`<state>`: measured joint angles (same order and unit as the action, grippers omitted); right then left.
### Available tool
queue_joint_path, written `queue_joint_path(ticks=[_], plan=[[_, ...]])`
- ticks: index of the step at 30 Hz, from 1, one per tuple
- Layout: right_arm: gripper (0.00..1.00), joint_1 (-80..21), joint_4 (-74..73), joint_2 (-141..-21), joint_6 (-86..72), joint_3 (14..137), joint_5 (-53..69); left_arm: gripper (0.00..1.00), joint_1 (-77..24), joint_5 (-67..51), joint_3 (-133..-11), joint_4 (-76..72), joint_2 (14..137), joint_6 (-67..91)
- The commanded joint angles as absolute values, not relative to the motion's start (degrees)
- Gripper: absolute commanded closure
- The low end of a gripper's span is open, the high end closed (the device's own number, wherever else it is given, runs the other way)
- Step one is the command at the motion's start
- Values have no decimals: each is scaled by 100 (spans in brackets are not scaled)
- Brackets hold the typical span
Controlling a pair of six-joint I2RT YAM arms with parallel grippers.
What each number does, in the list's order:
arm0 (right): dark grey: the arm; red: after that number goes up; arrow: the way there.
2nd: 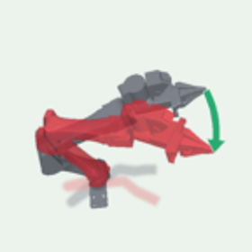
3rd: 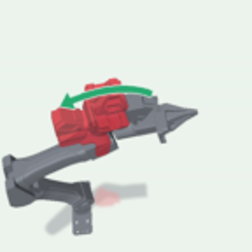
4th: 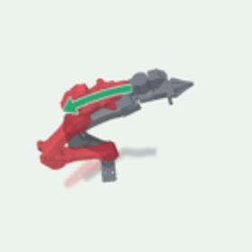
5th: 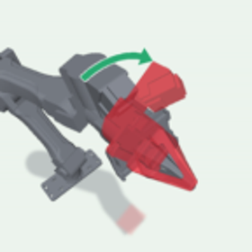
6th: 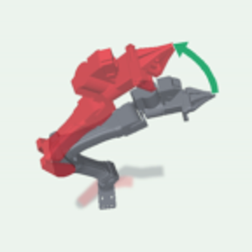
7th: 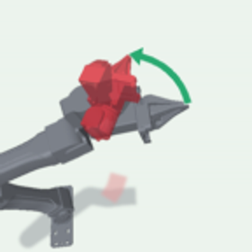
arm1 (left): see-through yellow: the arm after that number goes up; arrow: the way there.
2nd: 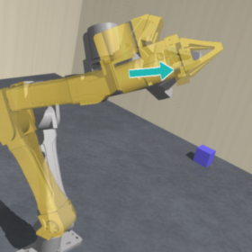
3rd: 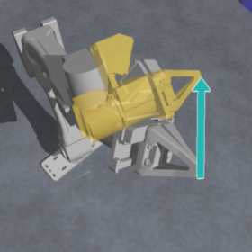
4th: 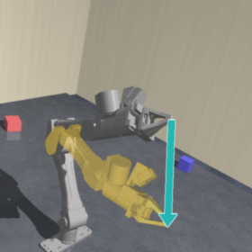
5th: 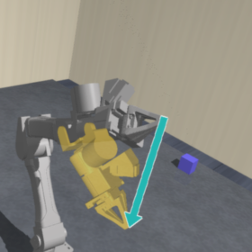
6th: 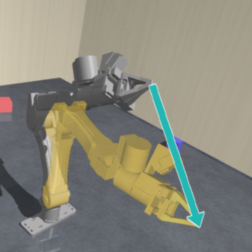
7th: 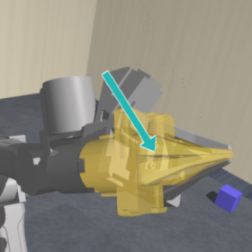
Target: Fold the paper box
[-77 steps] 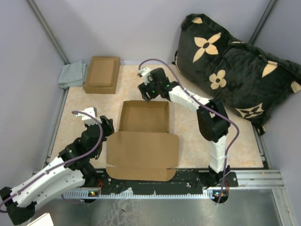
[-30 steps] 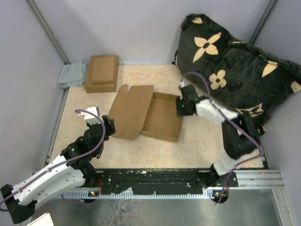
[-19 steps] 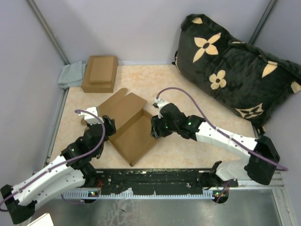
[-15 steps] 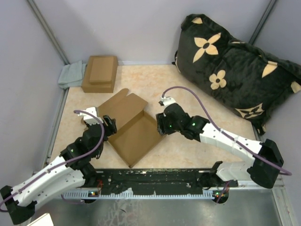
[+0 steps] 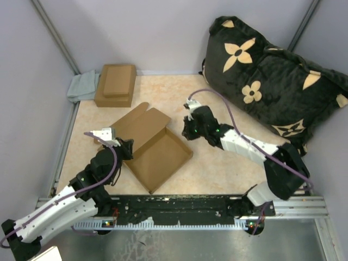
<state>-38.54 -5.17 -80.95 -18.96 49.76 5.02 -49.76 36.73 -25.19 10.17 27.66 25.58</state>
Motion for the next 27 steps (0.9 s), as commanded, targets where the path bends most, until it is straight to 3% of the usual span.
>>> queue_joint_path(ticks=[1,3,6,12,15,20,27], plan=[[100,-4033,-589,-8674,-1549,6076,637,94,-4979,3959,-2427,1060,2697,2916],[87,-4120,-664,-8829,-1466,6217,541,89,-4978,4118,-2451,1231,2736,3052],[63,-4161,-893,-9061,-1418,6435,197,72,-4977,4146,-2511,1349,2868,3121],[51,-4325,-1242,-9517,-1216,6738,16,42,-4977,3969,-2612,1425,3204,3188],[50,-4406,-1427,-9850,-1179,6880,-221,36,-4975,3931,-2658,1479,3380,3282],[54,-4429,-1656,-10282,-1239,7063,-297,36,-4977,3838,-2702,1505,3607,3391],[78,-4423,-1868,-10017,-1855,6665,-1262,35,-4975,3751,-2747,1346,3824,3494]])
